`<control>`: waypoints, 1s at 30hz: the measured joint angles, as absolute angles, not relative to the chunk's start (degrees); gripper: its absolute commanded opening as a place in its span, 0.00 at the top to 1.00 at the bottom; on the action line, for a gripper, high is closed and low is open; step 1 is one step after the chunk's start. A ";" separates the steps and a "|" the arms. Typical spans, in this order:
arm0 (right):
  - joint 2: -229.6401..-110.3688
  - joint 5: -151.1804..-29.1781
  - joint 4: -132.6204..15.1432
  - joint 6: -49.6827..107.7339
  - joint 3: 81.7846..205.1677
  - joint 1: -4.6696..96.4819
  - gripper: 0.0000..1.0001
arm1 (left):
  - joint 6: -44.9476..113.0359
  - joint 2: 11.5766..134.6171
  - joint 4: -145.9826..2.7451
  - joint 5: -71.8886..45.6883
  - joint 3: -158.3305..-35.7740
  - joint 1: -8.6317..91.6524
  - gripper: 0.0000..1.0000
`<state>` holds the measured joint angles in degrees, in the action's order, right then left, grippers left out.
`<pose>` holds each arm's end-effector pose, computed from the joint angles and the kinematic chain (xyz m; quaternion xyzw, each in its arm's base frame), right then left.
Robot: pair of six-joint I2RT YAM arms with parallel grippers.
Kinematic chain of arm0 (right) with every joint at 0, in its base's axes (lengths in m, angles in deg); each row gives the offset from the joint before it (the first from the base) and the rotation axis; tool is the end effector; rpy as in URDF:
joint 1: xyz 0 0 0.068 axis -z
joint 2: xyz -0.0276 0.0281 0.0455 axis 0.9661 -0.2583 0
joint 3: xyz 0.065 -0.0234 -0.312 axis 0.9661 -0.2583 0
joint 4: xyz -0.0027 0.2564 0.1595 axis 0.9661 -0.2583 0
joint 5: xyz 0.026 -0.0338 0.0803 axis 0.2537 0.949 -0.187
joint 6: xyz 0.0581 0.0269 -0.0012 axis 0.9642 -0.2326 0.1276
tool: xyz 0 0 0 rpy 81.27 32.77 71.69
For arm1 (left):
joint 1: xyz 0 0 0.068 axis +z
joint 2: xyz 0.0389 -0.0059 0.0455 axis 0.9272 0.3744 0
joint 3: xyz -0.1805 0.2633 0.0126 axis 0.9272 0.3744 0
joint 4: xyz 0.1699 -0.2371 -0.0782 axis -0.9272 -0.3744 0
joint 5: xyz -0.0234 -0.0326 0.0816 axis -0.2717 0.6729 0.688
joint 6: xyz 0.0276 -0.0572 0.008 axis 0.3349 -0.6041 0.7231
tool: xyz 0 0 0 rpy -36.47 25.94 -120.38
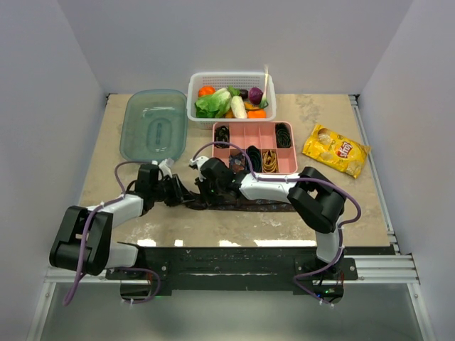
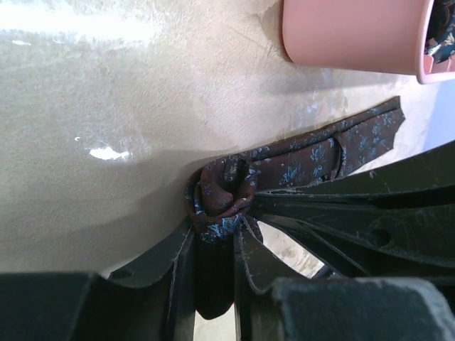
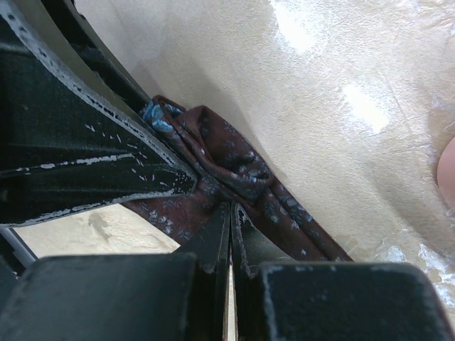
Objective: Roll the ties
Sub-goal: Roll the tie at the center of the board.
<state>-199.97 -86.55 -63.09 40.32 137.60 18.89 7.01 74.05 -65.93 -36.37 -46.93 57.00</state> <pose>0.2607 0.3951 0.1707 -0.3145 0.8725 0.2507 0.2773 0.2337 -0.0720 0.1336 -0.1155 0.8921 -0.3787 0.2177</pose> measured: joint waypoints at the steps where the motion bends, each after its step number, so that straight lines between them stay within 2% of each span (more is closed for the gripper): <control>1: -199.97 -86.55 -63.36 40.30 137.82 18.89 1.00 | 7.63 73.81 -68.05 -35.80 -48.02 56.92 1.00; 12: -199.97 -86.88 -65.56 40.21 139.57 18.89 1.00 | 12.08 71.95 -87.18 -25.90 -57.02 54.47 1.00; 30: -205.30 -93.04 -63.88 42.16 145.45 18.41 1.00 | 13.75 71.18 -103.04 -7.52 -66.99 44.44 1.00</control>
